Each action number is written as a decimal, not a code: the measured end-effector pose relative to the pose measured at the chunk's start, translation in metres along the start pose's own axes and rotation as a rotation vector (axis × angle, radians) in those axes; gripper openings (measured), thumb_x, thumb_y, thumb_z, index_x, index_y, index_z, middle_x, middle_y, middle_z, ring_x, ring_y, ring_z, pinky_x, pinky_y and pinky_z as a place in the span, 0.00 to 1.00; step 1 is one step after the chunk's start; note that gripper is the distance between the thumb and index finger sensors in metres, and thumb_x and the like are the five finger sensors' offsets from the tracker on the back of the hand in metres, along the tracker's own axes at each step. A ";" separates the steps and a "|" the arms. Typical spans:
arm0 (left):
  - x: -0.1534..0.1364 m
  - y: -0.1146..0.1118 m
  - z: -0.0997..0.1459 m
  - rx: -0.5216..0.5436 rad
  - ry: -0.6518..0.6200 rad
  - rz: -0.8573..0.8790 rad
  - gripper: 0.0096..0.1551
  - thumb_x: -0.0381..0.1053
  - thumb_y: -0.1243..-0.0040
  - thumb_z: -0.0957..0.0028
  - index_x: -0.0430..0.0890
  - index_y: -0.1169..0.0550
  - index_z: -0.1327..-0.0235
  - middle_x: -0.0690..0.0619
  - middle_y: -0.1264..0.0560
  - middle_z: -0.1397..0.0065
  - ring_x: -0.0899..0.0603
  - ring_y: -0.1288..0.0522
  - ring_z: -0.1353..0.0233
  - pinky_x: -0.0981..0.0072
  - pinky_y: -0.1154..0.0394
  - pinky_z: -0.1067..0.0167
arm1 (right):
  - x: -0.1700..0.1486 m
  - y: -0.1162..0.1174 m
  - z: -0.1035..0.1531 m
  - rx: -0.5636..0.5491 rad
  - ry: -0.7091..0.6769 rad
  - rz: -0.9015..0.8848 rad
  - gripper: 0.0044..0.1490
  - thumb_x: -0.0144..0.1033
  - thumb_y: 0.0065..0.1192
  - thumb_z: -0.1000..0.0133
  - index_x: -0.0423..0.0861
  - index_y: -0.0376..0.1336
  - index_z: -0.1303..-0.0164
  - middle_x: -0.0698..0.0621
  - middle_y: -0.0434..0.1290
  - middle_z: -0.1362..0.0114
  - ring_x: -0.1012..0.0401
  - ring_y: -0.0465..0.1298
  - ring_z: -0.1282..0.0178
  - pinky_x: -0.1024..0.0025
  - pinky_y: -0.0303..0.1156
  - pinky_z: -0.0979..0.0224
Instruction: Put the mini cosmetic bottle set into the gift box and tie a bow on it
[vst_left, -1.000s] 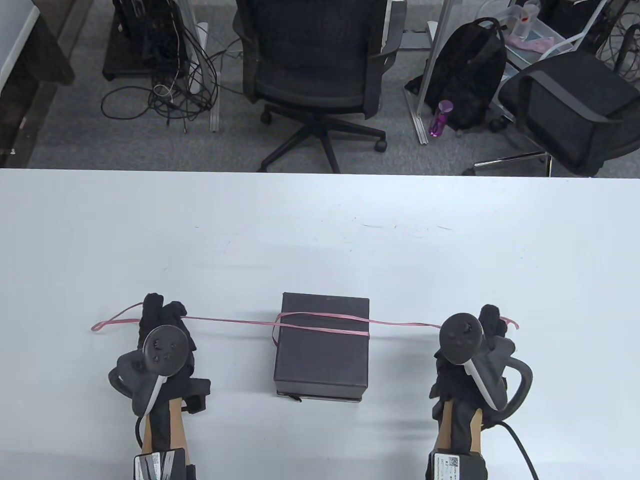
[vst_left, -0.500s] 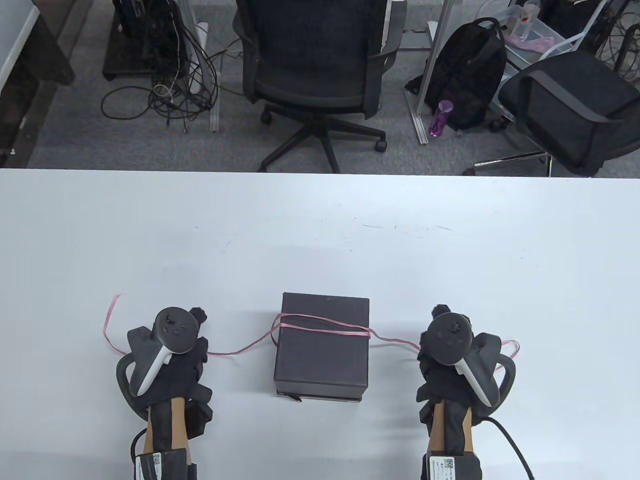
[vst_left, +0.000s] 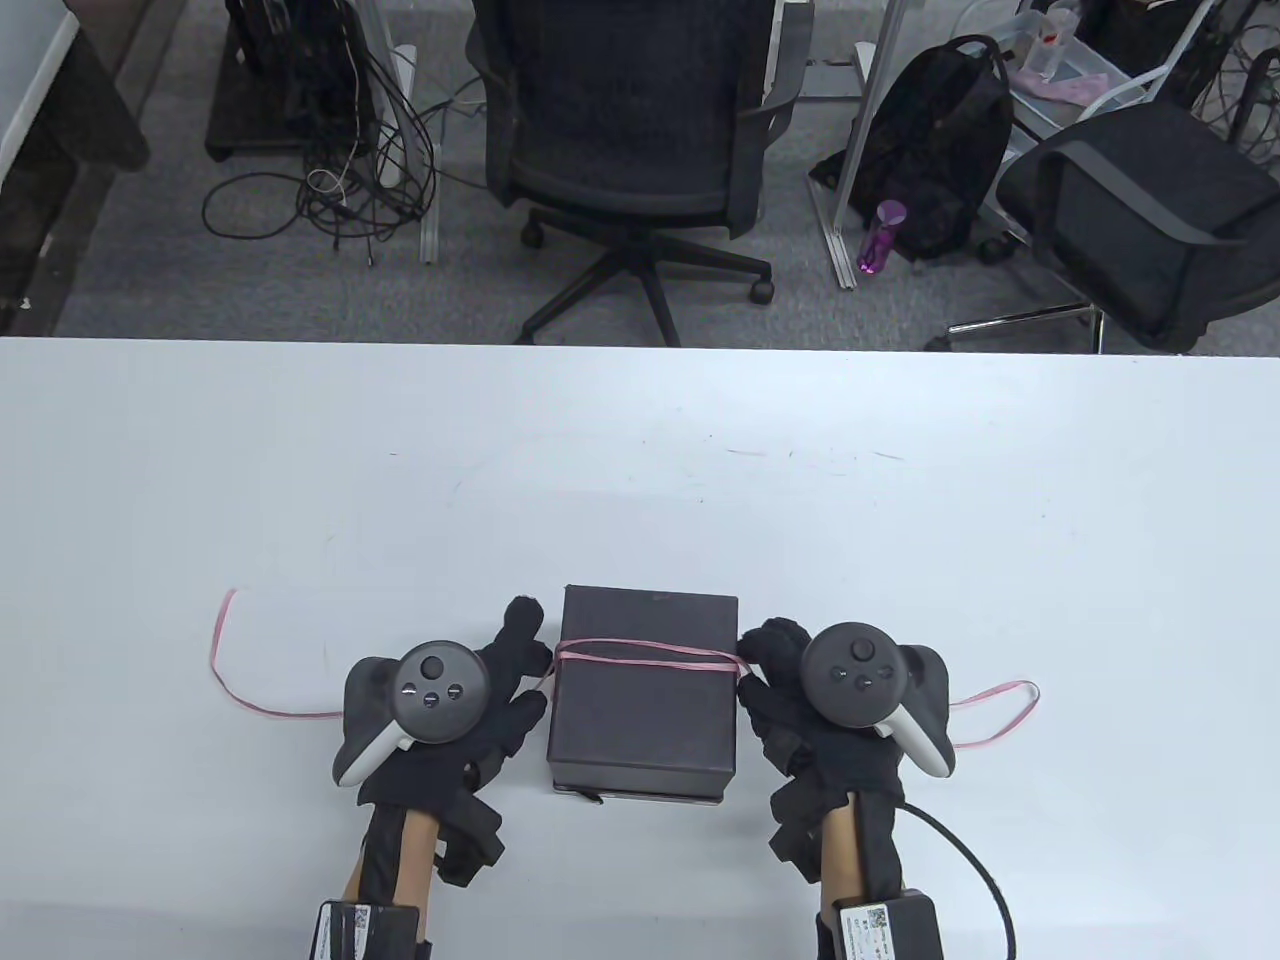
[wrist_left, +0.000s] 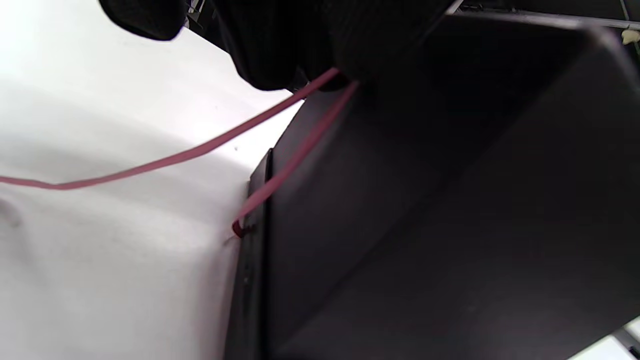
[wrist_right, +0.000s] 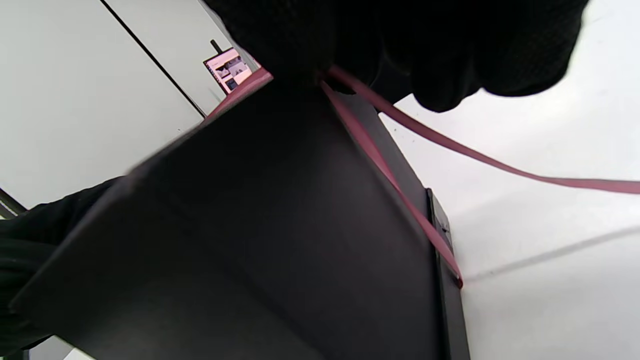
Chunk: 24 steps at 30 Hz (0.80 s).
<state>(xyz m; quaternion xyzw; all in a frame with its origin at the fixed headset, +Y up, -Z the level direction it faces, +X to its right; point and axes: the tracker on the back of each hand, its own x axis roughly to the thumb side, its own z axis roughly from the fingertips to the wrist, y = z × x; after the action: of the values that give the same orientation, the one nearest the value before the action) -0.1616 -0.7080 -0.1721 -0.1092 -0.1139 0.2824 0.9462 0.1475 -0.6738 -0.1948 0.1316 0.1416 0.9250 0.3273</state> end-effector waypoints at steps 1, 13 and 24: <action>0.001 0.000 0.000 0.005 0.005 -0.017 0.51 0.49 0.36 0.42 0.42 0.51 0.13 0.56 0.28 0.26 0.40 0.23 0.26 0.29 0.31 0.28 | 0.000 0.000 0.000 0.005 -0.002 -0.013 0.35 0.20 0.58 0.39 0.19 0.57 0.25 0.15 0.53 0.22 0.28 0.67 0.31 0.32 0.68 0.35; 0.004 0.004 0.003 0.019 0.055 -0.084 0.30 0.47 0.44 0.37 0.50 0.31 0.19 0.50 0.29 0.29 0.40 0.23 0.37 0.33 0.28 0.30 | -0.007 -0.003 0.001 -0.131 0.011 -0.038 0.25 0.18 0.53 0.39 0.19 0.61 0.38 0.14 0.57 0.26 0.35 0.74 0.36 0.37 0.73 0.37; -0.004 -0.001 0.001 0.070 0.021 0.078 0.18 0.49 0.57 0.33 0.54 0.27 0.33 0.53 0.21 0.44 0.52 0.19 0.61 0.57 0.17 0.54 | -0.004 -0.004 0.006 -0.162 0.062 0.010 0.25 0.24 0.52 0.35 0.25 0.58 0.34 0.26 0.69 0.37 0.66 0.76 0.68 0.76 0.77 0.68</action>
<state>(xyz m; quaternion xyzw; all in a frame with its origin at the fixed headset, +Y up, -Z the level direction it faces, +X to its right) -0.1645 -0.7111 -0.1711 -0.0832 -0.0895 0.3216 0.9390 0.1549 -0.6729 -0.1916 0.0770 0.0758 0.9387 0.3275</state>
